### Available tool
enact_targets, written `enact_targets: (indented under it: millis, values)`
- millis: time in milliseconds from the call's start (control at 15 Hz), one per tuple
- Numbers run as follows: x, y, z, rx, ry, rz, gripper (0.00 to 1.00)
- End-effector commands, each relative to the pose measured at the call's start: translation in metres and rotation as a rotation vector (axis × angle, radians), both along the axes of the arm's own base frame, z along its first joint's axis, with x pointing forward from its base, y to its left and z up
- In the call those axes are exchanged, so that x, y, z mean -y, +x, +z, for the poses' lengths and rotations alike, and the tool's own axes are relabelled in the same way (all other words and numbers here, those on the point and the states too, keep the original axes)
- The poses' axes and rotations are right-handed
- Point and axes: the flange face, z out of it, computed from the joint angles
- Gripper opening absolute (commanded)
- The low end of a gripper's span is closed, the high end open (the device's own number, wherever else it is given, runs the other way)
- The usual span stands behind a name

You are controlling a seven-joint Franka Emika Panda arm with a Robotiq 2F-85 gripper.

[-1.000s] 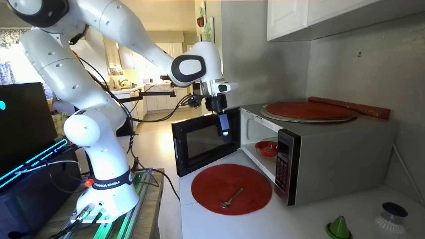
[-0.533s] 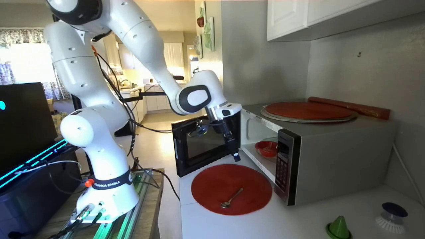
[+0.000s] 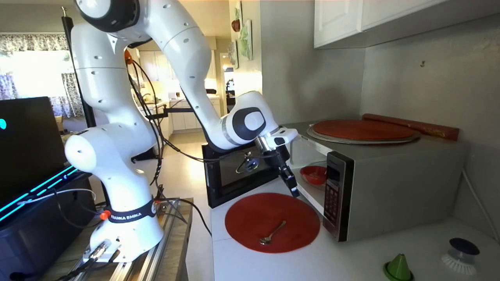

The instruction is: Press a button on the microwave.

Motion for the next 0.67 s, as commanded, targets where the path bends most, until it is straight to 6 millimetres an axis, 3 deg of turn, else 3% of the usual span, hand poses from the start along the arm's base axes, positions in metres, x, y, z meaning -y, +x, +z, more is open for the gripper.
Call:
enact_targets:
  millis: [0,200,600]
  values:
    - [-0.001,0.002,-0.002,-0.002,0.004,0.0,0.08]
    - [0.0,0.01,-0.007,-0.012,-0.005,-0.017,0.0]
    - [-0.006,0.03,-0.013,0.062,-0.036,-0.019,0.0]
